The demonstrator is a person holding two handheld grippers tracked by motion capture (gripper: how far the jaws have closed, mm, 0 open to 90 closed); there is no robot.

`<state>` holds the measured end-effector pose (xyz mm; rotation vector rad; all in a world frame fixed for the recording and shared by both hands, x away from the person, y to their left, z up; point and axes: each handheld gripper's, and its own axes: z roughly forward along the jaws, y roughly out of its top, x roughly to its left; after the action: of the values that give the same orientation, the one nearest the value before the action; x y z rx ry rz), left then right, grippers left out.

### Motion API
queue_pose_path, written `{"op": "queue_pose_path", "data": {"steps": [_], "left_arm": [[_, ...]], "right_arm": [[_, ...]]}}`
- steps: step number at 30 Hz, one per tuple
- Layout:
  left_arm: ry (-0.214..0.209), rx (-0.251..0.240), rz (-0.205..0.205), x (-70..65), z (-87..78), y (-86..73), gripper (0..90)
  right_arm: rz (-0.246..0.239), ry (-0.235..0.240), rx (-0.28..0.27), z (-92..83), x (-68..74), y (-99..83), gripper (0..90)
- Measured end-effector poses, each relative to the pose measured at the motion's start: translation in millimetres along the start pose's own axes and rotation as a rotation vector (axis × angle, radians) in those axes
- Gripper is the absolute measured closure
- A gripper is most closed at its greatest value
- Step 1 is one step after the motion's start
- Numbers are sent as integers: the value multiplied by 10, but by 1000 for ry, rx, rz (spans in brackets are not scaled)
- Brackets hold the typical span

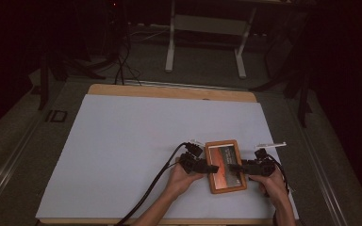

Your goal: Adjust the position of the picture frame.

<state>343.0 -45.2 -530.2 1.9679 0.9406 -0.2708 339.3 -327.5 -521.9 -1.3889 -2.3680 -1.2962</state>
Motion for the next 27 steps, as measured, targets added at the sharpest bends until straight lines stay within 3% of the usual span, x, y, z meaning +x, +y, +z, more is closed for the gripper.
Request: {"op": "queue_pose_path", "data": {"steps": [6, 9, 14, 20, 21, 27], "left_arm": [[-54, -70, -2, -87, -190, 49, 619], [-39, -95, 27, -152, -285, 82, 666], [-18, -127, 43, -139, -412, 92, 667], [-12, -152, 42, -118, -505, 80, 666], [-9, -173, 39, -103, -595, 74, 667], [-3, -205, 33, -72, -742, 69, 667]], "right_arm": [[-21, 37, -94, -200, 51, 31, 530], [-55, 55, -140, -291, 110, 55, 562], [-102, 37, -155, -269, 233, 110, 563], [-111, 46, -163, -211, 299, 144, 567], [-113, 50, -172, -188, 343, 164, 570], [-109, 65, -191, -140, 418, 201, 576]]}}
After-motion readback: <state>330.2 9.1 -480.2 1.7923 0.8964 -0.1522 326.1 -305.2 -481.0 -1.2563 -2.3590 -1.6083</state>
